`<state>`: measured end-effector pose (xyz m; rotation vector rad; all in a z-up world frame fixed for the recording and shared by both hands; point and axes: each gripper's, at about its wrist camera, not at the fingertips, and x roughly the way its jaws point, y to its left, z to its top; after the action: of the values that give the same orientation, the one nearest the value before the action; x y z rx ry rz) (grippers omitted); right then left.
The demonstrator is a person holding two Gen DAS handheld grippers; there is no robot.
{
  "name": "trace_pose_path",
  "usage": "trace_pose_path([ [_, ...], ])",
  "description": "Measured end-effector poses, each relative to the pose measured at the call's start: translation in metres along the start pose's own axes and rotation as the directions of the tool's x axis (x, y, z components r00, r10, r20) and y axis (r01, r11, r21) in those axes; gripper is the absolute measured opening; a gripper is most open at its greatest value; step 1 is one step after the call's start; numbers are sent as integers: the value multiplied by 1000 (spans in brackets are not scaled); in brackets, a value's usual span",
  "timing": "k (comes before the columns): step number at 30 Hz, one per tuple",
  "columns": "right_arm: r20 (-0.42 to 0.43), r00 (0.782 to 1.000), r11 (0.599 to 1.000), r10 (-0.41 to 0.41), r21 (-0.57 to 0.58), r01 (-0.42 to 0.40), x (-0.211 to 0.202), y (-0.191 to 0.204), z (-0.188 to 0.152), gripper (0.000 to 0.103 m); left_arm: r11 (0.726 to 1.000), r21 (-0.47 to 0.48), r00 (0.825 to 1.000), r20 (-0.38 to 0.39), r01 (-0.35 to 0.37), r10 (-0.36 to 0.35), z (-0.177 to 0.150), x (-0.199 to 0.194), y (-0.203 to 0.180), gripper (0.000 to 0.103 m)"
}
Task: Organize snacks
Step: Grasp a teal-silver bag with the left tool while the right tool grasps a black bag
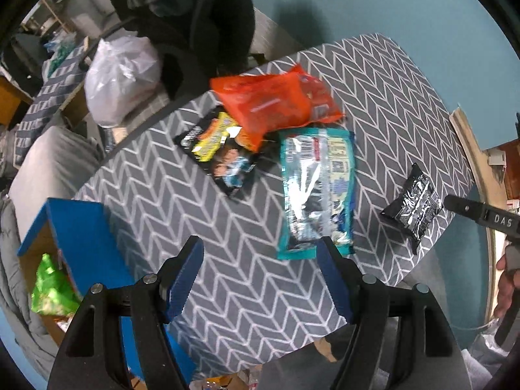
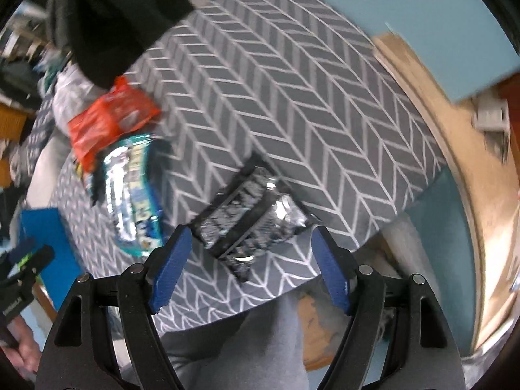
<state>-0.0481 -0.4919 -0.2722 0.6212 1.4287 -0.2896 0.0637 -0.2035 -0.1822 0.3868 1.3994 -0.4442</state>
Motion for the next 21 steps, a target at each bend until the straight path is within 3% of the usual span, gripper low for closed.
trace_pose_path([
  [5, -44, 998, 991, 37, 129, -31, 22, -26, -5, 76, 1000, -7, 1000, -8, -1, 1, 11, 17, -13, 81],
  [10, -61, 994, 971, 96, 227, -80, 41, -33, -8, 76, 1000, -23, 1000, -20, -3, 3, 18, 35, -20, 81],
  [21, -78, 992, 966, 94, 248, -72, 69, -15, 6, 76, 999, -30, 998, -57, -31, 30, 30, 67, -31, 81],
])
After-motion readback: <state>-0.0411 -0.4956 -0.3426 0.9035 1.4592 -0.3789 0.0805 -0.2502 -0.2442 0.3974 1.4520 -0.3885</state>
